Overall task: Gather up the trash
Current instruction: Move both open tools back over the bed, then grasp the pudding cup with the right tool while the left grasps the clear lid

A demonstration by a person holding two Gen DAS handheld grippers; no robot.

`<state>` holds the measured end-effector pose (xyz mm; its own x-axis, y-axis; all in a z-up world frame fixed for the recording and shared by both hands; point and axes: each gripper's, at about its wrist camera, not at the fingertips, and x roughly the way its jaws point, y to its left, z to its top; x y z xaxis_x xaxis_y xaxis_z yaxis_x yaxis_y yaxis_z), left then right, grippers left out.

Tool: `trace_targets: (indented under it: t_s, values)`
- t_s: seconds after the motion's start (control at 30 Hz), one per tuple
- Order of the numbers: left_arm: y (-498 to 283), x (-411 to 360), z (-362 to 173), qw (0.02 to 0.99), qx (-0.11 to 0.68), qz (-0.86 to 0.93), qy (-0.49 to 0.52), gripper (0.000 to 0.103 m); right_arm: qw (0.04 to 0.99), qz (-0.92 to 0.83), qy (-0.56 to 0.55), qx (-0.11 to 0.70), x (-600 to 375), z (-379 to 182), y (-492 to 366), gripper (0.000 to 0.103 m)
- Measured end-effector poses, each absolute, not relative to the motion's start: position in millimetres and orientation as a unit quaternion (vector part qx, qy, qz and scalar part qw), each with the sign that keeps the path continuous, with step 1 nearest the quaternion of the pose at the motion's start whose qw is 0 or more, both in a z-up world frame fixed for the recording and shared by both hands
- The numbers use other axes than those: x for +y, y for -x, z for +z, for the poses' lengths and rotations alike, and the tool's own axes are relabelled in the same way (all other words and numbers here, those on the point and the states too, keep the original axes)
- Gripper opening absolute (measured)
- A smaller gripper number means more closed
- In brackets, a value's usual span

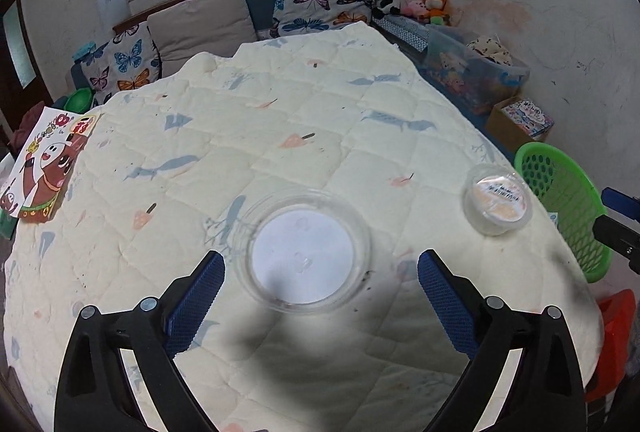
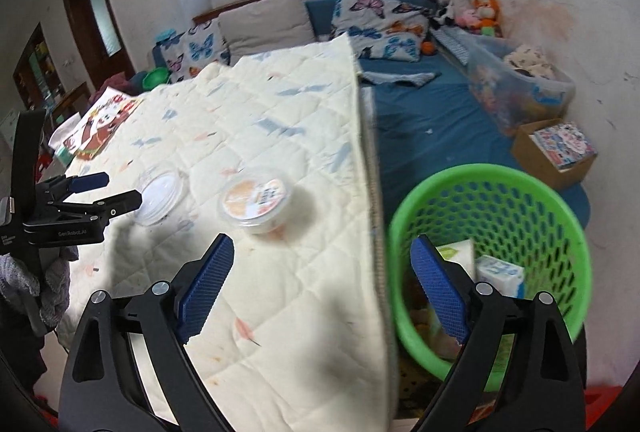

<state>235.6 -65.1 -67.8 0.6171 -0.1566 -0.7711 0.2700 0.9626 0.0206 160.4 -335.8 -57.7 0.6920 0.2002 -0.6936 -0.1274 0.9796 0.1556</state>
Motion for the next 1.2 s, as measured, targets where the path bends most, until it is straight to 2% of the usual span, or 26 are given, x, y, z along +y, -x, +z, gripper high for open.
trace_targets:
  t_s: [0.73, 0.93, 1.0, 1.2]
  values:
    - [-247, -46, -91, 0.883, 0.444, -0.133, -0.068, 0.095, 0.894, 0.118, -0.006, 0.433, -270, -102, -231, 0.089]
    - [-258, -51, -98, 0.878, 0.452, -0.137, -0.077, 0.095, 0.894, 0.114, 0.008, 0.432, -264, -103, -234, 0.078]
    - [-261, -52, -99, 0.876, 0.455, -0.142, -0.076, 0.095, 0.894, 0.114, 0.008, 0.433, -265, -103, -234, 0.072]
    - [-270, -56, -107, 0.869, 0.464, -0.152, -0.079, 0.095, 0.895, 0.115, 0.001, 0.431, -269, -101, -231, 0.064]
